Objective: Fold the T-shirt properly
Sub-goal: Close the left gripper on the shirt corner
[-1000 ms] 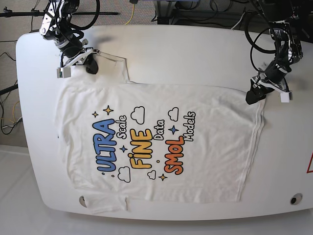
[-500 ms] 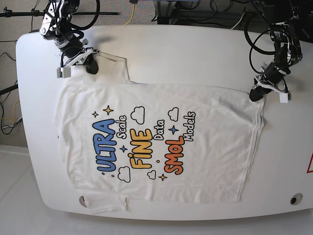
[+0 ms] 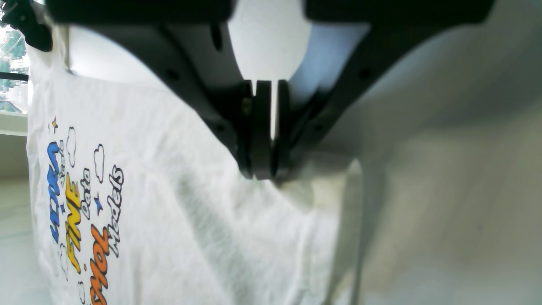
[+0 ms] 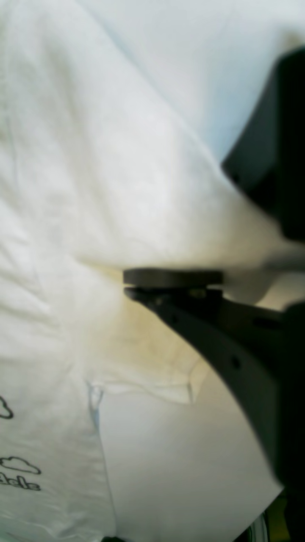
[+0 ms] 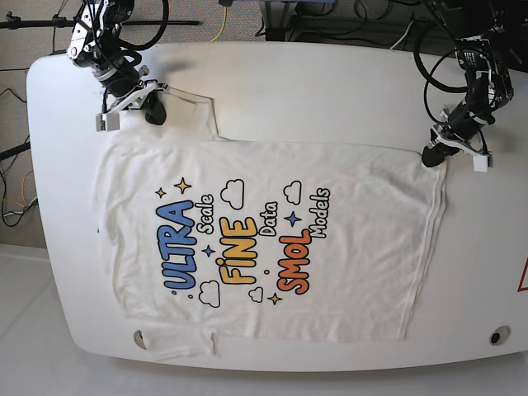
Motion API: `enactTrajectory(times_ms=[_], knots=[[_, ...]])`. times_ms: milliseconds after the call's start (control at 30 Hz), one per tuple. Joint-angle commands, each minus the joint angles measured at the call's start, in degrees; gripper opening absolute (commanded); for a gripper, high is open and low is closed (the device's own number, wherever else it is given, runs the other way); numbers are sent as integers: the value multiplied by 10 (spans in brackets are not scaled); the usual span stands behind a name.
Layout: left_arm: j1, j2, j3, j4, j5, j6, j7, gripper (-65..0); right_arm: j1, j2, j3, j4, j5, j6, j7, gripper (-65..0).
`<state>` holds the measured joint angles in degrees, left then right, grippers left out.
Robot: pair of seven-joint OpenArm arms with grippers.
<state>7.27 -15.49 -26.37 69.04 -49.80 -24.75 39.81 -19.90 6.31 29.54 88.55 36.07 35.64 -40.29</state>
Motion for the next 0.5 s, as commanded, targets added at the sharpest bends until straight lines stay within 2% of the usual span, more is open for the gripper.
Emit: enactTrajectory(times_ms=[0,467], knots=[[-1,-8,-1,1,14,5,10,-650,0,4,2,6,-6,0,-7,-650],[12,-11,2,-9,23,-4,7,-650,-6,2,3,14,-6,1,-6,-650]])
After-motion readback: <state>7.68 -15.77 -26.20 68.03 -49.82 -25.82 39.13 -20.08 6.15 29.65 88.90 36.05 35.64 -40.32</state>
